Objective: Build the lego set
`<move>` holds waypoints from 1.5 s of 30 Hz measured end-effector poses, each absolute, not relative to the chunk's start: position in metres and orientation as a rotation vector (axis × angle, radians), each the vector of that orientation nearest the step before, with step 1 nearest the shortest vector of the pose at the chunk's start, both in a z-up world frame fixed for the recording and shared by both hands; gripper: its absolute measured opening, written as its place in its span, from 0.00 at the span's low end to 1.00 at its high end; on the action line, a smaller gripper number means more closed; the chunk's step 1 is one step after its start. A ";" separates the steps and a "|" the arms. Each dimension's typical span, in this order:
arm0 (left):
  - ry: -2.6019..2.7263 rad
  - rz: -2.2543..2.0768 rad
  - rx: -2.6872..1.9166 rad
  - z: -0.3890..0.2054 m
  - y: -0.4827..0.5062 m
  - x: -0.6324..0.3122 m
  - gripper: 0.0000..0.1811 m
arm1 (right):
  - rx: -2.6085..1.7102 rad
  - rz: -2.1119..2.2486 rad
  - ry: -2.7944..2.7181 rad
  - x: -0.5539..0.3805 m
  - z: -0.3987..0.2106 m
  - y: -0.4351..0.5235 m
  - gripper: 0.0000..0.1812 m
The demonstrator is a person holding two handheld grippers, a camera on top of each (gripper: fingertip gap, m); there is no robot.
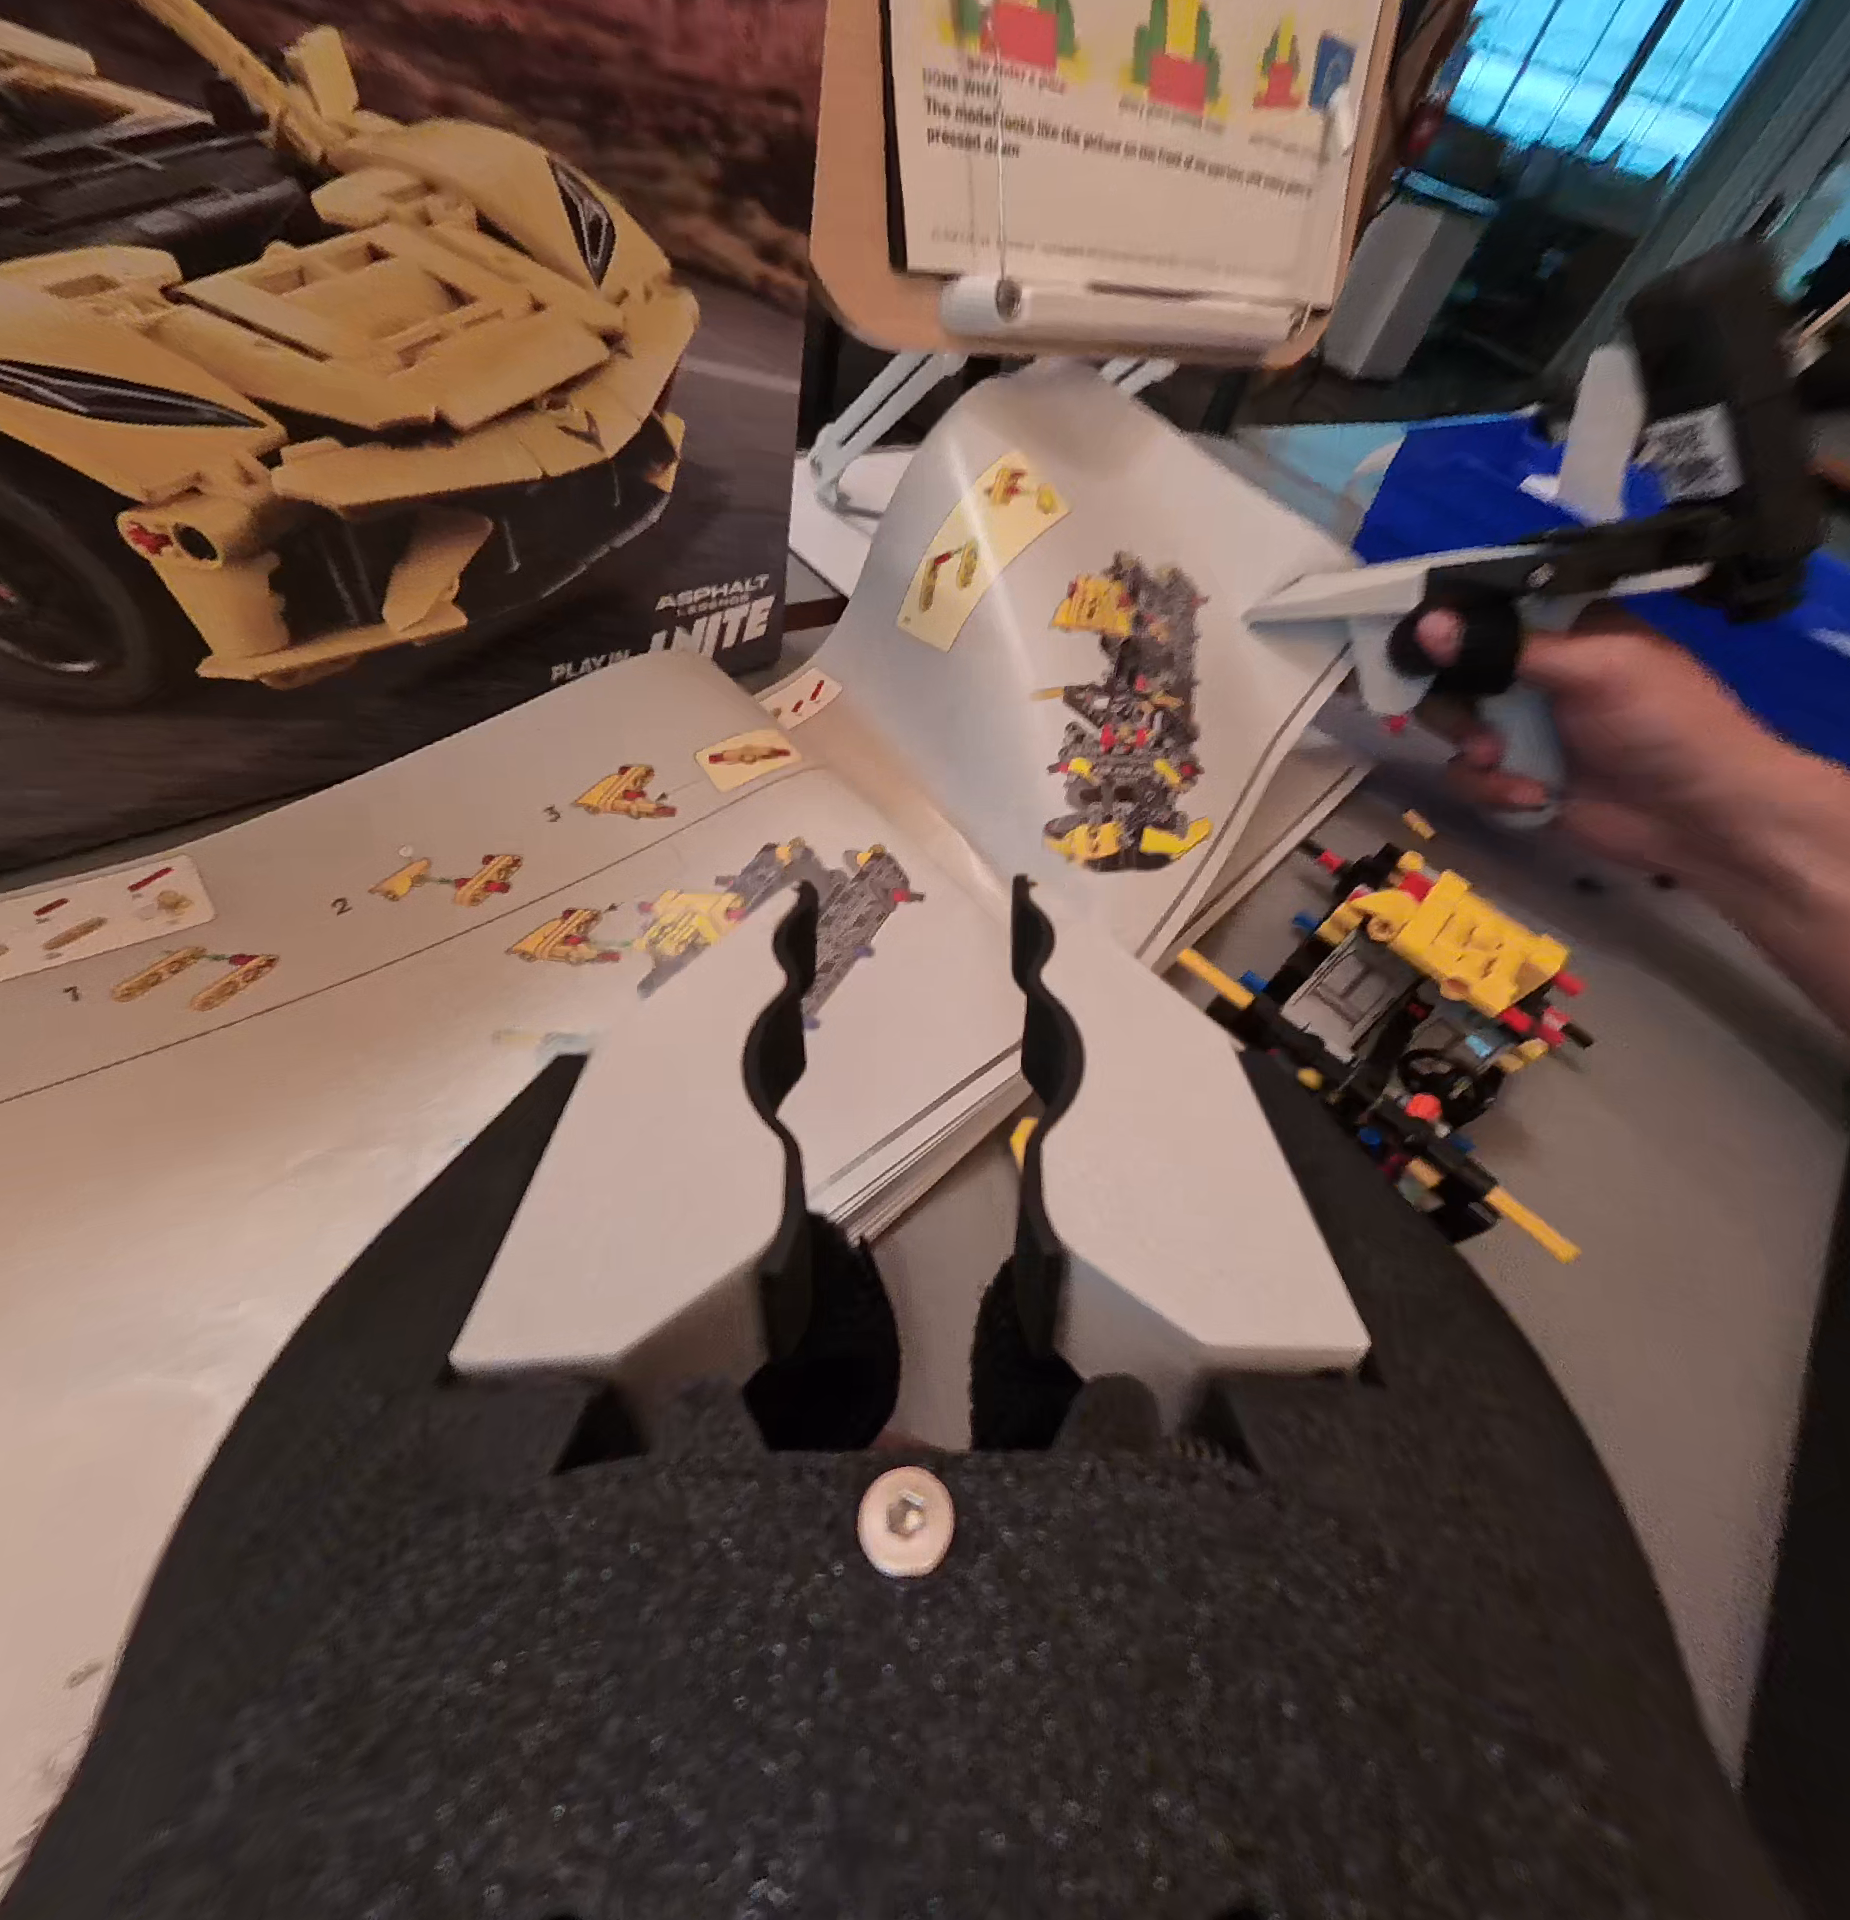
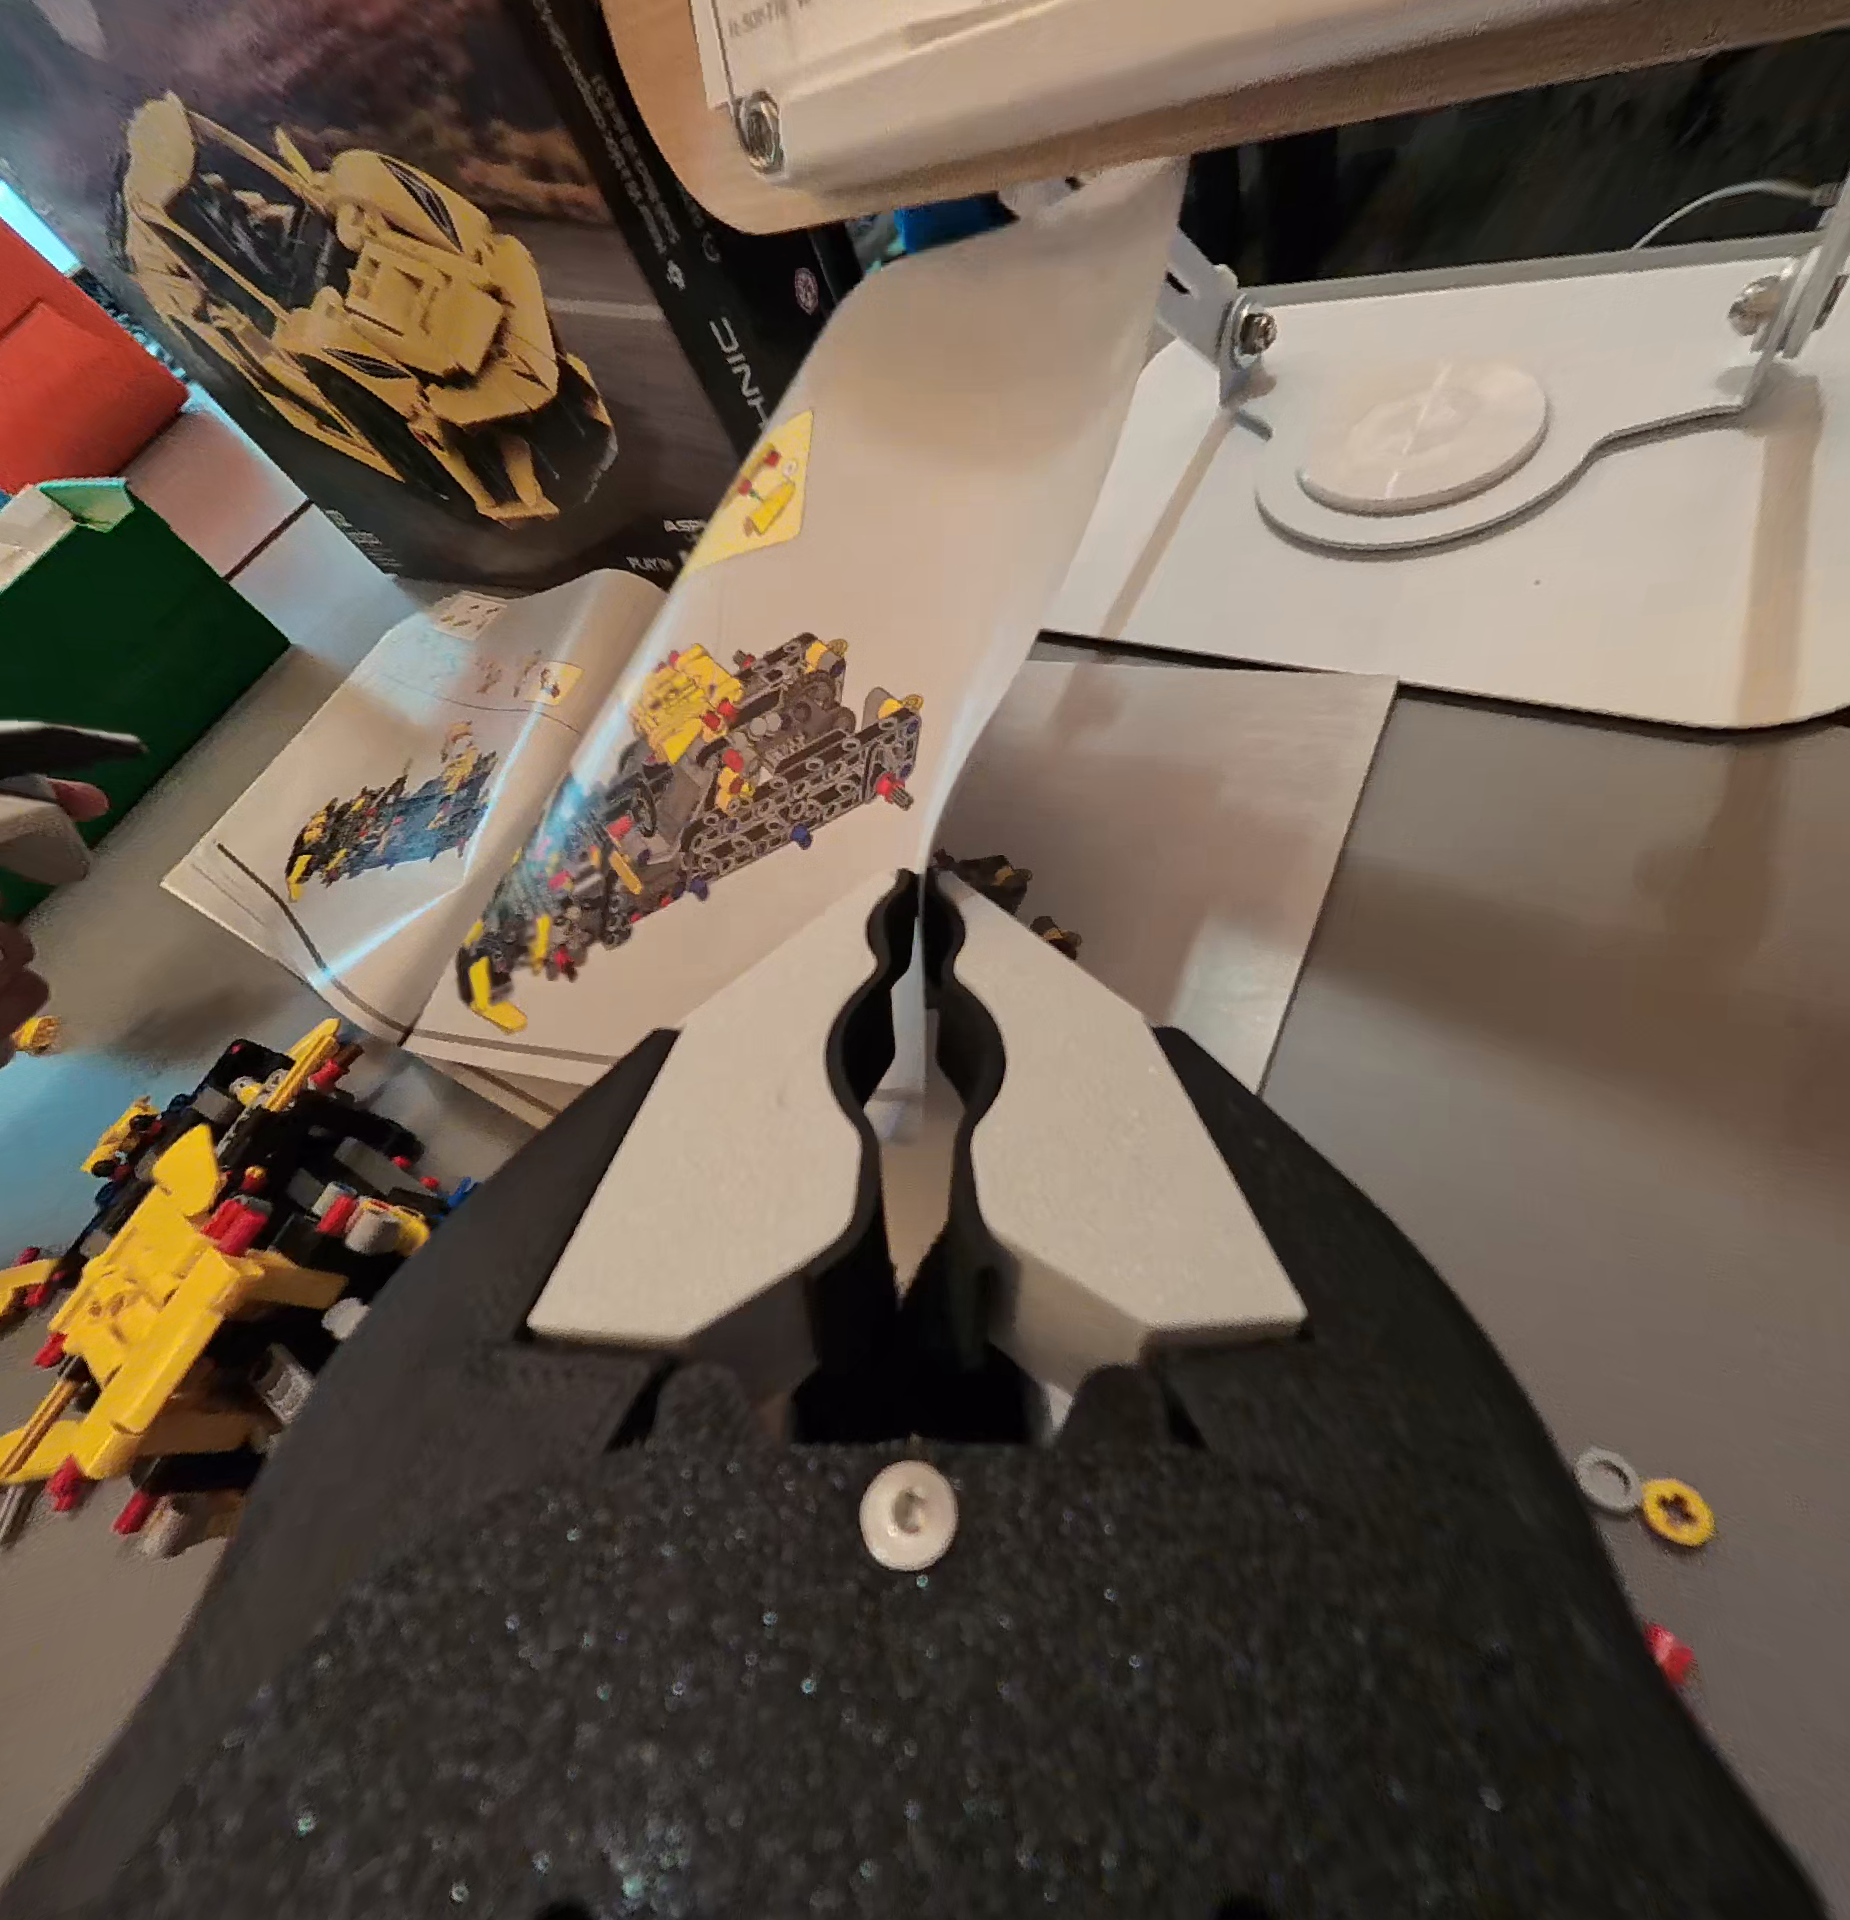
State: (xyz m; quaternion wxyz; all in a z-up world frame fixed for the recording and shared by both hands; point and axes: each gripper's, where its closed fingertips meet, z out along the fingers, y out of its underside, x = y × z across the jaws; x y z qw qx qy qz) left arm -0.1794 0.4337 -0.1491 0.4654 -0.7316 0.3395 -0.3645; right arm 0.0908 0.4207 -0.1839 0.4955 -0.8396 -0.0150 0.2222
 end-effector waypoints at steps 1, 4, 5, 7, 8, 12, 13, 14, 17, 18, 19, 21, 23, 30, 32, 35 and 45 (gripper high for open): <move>0.840 -0.851 -1.812 -0.153 0.437 -0.183 0.21 | -2.038 0.537 -0.027 0.092 -0.183 0.419 0.00; 0.822 -0.746 -1.824 -0.156 0.452 -0.197 0.21 | -2.039 0.546 0.010 0.092 -0.184 0.420 0.00; 0.810 -0.733 -1.827 -0.156 0.456 -0.202 0.21 | -2.048 0.547 0.026 0.093 -0.187 0.421 0.00; 0.771 -0.719 -1.842 -0.157 0.465 -0.211 0.21 | -2.063 0.536 0.030 0.092 -0.192 0.422 0.00; 0.751 -0.729 -1.851 -0.158 0.468 -0.215 0.21 | -2.070 0.526 0.028 0.092 -0.195 0.423 0.00; 0.685 -0.807 -1.889 -0.162 0.474 -0.224 0.21 | -2.071 0.551 0.044 0.089 -0.199 0.422 0.00; 0.672 -0.810 -1.895 -0.163 0.476 -0.227 0.21 | -2.064 0.557 0.047 0.089 -0.197 0.422 0.00; 0.664 -0.809 -1.899 -0.165 0.478 -0.229 0.21 | -2.056 0.550 0.048 0.090 -0.196 0.422 0.00; 0.662 -0.803 -1.912 -0.169 0.482 -0.235 0.21 | -2.050 0.535 0.054 0.095 -0.193 0.420 0.00; 0.662 -0.798 -1.912 -0.169 0.483 -0.236 0.21 | -2.048 0.555 0.056 0.095 -0.192 0.419 0.00; 0.662 -0.796 -1.912 -0.169 0.484 -0.238 0.21 | -2.046 0.568 0.062 0.095 -0.192 0.419 0.00; 0.663 -0.800 -1.909 -0.168 0.485 -0.240 0.21 | -2.039 0.575 0.067 0.094 -0.190 0.419 0.00; 0.649 -0.756 -1.886 -0.162 0.493 -0.251 0.21 | -2.049 0.566 0.061 0.093 -0.192 0.419 0.00; 0.450 -0.745 -1.861 -0.146 0.522 -0.296 0.21 | -2.113 0.627 0.126 0.096 -0.196 0.412 0.00; 0.441 -0.782 -1.879 -0.149 0.522 -0.293 0.21 | -2.112 0.669 0.136 0.096 -0.192 0.408 0.00; 0.453 -0.806 -1.877 -0.149 0.518 -0.288 0.21 | -2.125 0.689 0.147 0.093 -0.190 0.403 0.00; 0.508 -0.850 -1.882 -0.149 0.508 -0.273 0.21 | -2.099 0.634 0.163 0.088 -0.173 0.390 0.00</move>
